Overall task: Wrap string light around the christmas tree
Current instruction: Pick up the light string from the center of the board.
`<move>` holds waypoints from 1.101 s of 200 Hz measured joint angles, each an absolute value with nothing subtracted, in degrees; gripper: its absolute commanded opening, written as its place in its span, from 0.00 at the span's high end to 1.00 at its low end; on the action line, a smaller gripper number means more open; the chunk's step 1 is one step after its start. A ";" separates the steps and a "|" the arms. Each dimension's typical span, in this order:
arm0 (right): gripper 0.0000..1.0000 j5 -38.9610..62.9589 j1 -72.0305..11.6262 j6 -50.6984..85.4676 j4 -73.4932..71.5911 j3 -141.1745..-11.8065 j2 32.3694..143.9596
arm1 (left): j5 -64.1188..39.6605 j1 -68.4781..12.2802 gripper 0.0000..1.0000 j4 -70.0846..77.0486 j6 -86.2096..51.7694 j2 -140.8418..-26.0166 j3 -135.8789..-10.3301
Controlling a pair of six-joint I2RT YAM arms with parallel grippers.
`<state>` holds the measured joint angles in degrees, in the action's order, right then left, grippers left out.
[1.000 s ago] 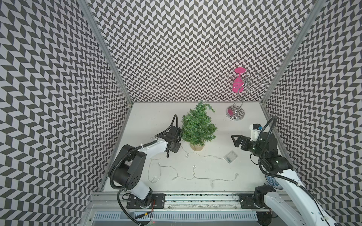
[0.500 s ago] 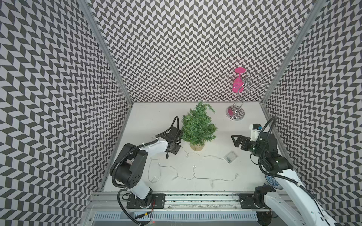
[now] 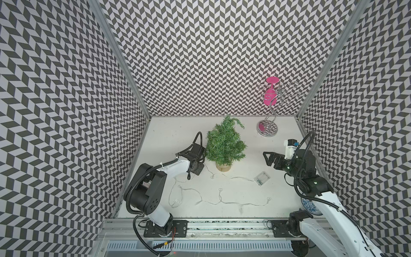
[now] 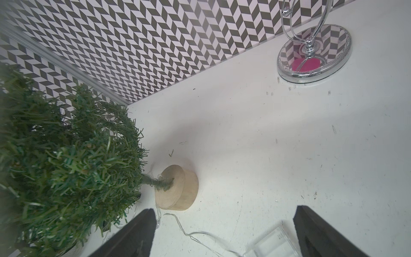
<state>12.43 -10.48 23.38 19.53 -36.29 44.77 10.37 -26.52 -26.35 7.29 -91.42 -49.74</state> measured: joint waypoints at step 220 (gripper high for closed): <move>0.19 31.86 -20.49 4.45 13.91 -40.18 20.67 | 8.16 -16.05 1.00 -38.41 12.51 -61.54 -60.05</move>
